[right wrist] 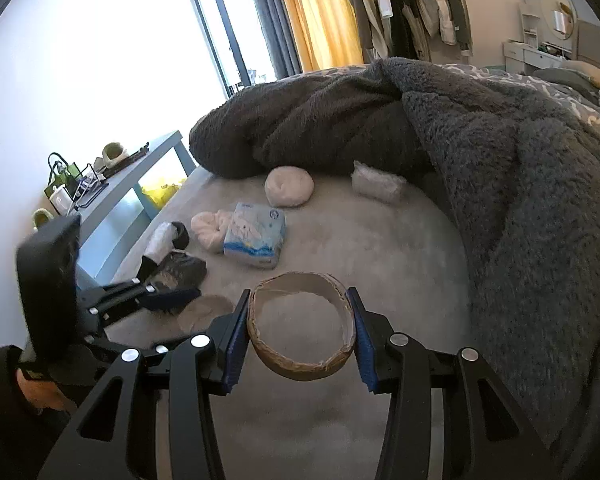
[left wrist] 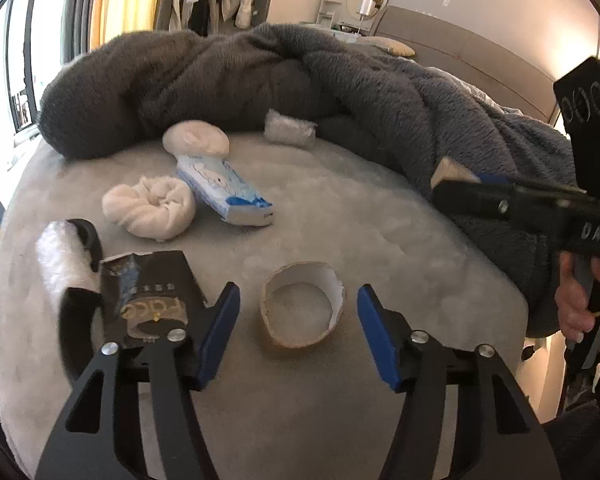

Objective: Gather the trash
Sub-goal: 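Grasp the second tape roll with the left gripper and lift it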

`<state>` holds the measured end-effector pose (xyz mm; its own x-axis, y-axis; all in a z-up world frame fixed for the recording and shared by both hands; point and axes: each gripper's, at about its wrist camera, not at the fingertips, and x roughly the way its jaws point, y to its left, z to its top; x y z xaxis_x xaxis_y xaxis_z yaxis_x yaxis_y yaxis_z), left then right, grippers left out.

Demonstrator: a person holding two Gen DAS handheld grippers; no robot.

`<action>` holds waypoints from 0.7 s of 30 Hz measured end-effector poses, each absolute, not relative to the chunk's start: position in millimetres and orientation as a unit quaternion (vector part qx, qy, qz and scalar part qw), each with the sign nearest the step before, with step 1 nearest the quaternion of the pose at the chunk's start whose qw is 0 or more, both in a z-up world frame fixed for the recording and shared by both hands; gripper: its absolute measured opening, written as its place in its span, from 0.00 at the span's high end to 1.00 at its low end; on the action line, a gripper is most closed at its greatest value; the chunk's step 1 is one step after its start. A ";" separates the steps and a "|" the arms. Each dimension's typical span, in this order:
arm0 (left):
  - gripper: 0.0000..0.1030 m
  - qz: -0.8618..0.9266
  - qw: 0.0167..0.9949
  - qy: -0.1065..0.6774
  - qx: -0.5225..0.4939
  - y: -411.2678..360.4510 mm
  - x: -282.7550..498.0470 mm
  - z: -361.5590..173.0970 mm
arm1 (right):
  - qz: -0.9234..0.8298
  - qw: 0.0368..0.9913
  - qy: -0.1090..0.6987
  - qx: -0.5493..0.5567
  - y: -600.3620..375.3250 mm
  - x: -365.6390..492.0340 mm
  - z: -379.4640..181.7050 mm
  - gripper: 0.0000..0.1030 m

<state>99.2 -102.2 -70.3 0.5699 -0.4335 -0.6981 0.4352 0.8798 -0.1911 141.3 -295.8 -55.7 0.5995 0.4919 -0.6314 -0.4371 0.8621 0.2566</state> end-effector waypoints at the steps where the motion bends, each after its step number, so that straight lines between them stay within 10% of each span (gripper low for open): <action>1: 0.42 -0.247 0.883 0.398 0.001 -102.9 101.8 -73.0 | 0.260 0.894 0.364 0.037 -294.6 143.4 -55.3 0.55; 21: 0.55 -0.263 0.898 0.350 -0.040 -51.9 80.2 -28.0 | 0.264 0.898 0.348 0.040 -235.0 162.7 -35.8 0.55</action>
